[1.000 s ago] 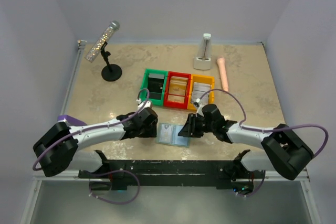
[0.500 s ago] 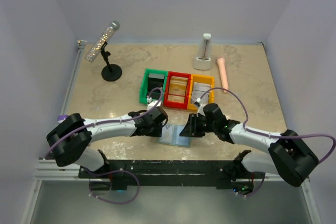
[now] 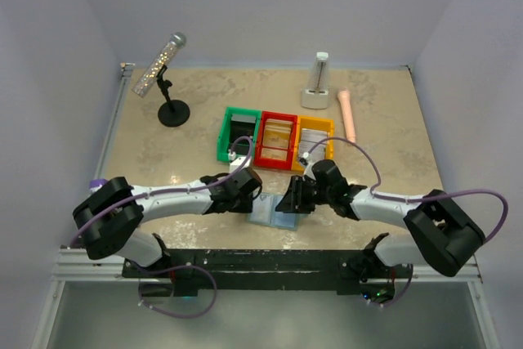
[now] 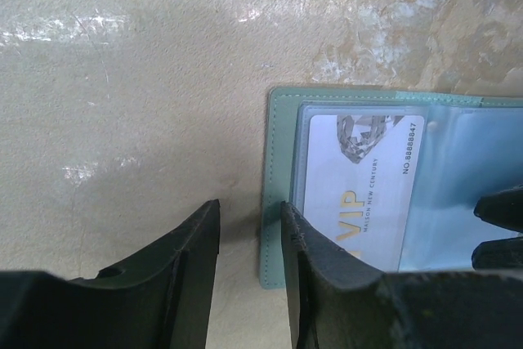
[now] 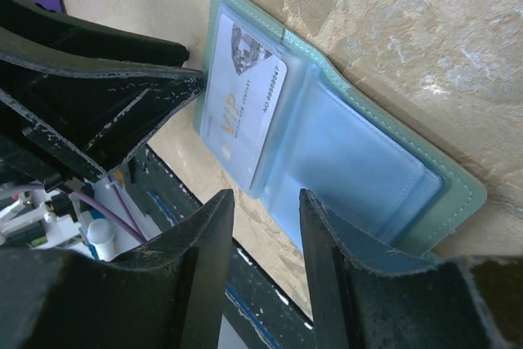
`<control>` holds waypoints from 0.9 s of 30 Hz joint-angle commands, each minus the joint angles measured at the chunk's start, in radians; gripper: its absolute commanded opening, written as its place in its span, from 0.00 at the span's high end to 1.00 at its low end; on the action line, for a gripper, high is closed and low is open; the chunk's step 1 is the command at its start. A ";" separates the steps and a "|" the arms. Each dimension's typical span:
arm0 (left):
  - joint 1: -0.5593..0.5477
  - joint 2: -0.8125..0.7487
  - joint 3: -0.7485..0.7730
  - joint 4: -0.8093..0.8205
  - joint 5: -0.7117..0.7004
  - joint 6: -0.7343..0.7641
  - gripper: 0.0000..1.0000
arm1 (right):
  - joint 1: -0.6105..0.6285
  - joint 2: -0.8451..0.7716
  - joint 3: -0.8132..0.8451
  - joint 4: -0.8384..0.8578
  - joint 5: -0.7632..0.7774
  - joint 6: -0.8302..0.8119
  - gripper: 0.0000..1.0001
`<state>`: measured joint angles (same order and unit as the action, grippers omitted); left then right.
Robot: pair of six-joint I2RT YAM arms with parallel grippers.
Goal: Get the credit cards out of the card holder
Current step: Remove the credit card from the card holder.
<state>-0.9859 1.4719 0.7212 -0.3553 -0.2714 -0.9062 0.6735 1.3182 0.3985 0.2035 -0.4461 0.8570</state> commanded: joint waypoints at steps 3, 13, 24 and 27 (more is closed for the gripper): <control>-0.017 0.024 -0.081 -0.017 0.061 -0.065 0.62 | 0.005 0.033 0.037 0.091 -0.036 0.043 0.56; -0.028 0.015 -0.088 -0.014 0.078 -0.083 0.64 | 0.009 0.049 0.063 0.097 -0.042 0.062 0.50; -0.062 0.001 -0.106 -0.005 0.104 -0.109 0.67 | 0.023 0.098 0.082 0.079 -0.028 0.076 0.49; -0.066 -0.008 -0.115 -0.005 0.101 -0.117 0.67 | 0.024 0.101 0.073 0.085 -0.022 0.079 0.49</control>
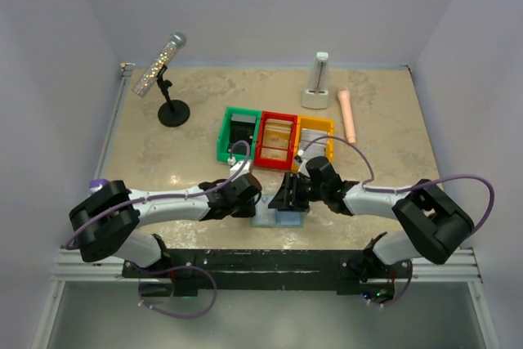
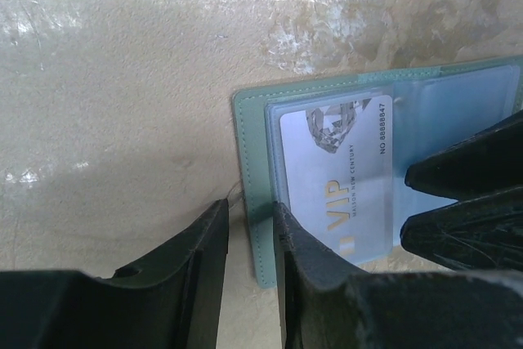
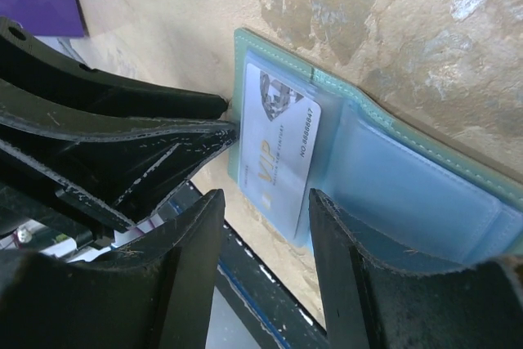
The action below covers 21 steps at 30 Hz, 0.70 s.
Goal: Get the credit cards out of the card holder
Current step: Remove the credit card from the card holder.
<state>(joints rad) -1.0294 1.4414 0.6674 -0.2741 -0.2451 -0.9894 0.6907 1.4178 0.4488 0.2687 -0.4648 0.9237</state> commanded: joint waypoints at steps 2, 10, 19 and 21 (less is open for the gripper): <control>-0.021 0.019 -0.068 -0.086 0.073 -0.037 0.67 | 0.007 0.001 0.019 0.020 0.000 0.010 0.49; -0.021 0.033 -0.075 -0.076 0.072 -0.043 0.67 | 0.010 0.050 0.022 0.044 -0.015 0.010 0.50; -0.021 0.053 -0.075 -0.062 0.072 -0.041 0.70 | 0.010 0.087 -0.009 0.161 -0.054 0.040 0.52; -0.021 0.057 -0.075 -0.060 0.073 -0.041 0.72 | 0.010 0.089 -0.010 0.175 -0.061 0.046 0.53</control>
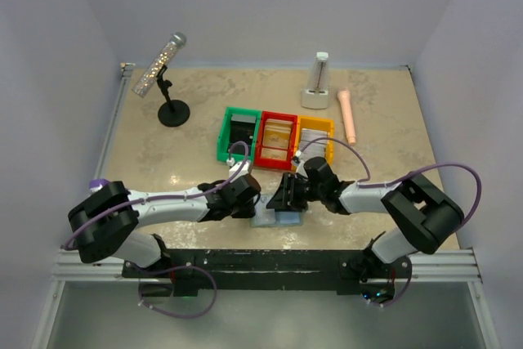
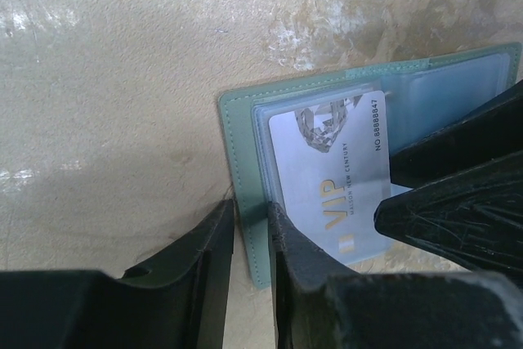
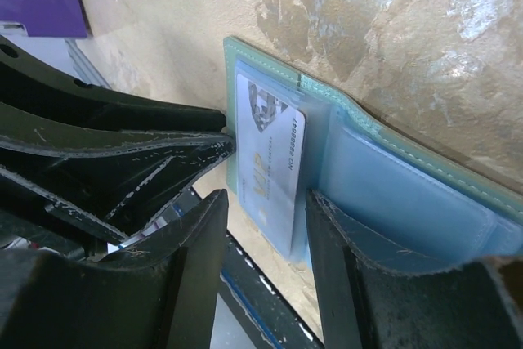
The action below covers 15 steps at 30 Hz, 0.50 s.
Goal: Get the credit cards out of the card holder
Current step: Remove the credit card from the card holder.
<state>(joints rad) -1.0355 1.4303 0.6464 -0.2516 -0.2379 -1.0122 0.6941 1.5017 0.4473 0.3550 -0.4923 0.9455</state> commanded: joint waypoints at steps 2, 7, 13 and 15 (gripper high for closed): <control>-0.015 0.068 -0.056 -0.083 0.065 -0.017 0.73 | 0.007 0.002 -0.010 0.091 -0.035 0.026 0.53; -0.015 0.073 -0.056 -0.084 0.063 -0.017 0.75 | 0.007 -0.017 -0.012 0.065 -0.023 0.015 0.53; -0.015 0.079 -0.056 -0.084 0.061 -0.016 0.76 | 0.007 -0.051 -0.019 0.026 -0.008 -0.005 0.53; -0.015 0.082 -0.054 -0.084 0.063 -0.014 0.76 | 0.007 -0.052 -0.016 0.018 -0.006 -0.010 0.54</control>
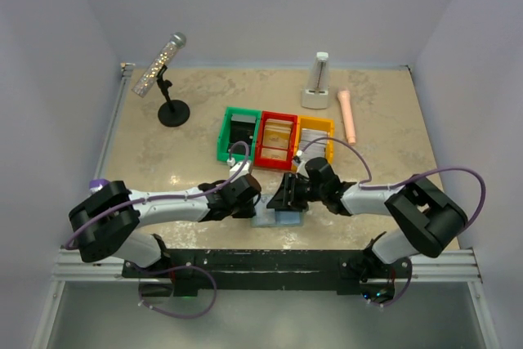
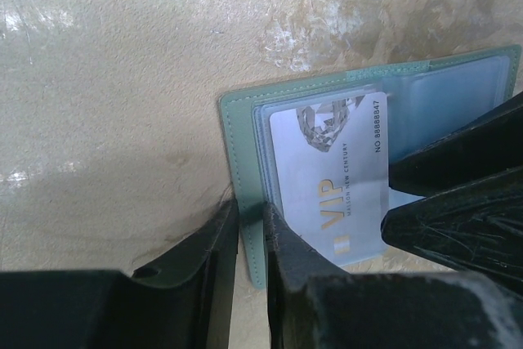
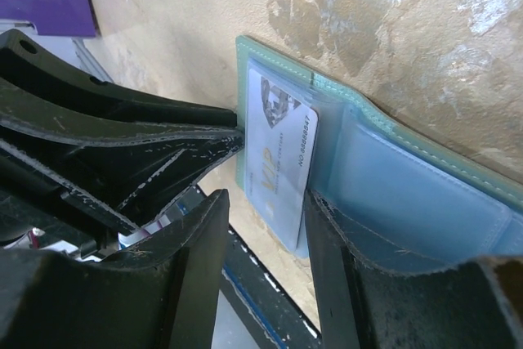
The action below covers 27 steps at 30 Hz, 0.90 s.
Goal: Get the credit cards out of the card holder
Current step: Remove the credit card from the card holder.
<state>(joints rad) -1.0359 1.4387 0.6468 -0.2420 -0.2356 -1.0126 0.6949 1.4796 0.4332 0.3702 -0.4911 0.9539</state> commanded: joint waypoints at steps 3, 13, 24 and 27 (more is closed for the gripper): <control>-0.015 0.075 -0.053 -0.094 0.061 -0.012 0.77 | 0.006 -0.027 -0.004 -0.001 -0.007 -0.020 0.54; -0.015 0.089 -0.042 -0.086 0.070 -0.004 0.82 | 0.006 0.001 -0.019 0.084 -0.047 -0.004 0.55; -0.015 0.112 -0.052 -0.057 0.090 -0.006 0.95 | 0.005 0.045 -0.060 0.251 -0.081 0.051 0.55; -0.015 0.112 -0.056 -0.056 0.088 -0.007 0.98 | 0.005 0.038 -0.074 0.265 -0.070 0.060 0.55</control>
<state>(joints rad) -1.0359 1.4631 0.6525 -0.2279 -0.2306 -1.0115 0.6926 1.5196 0.3679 0.5194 -0.5365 0.9863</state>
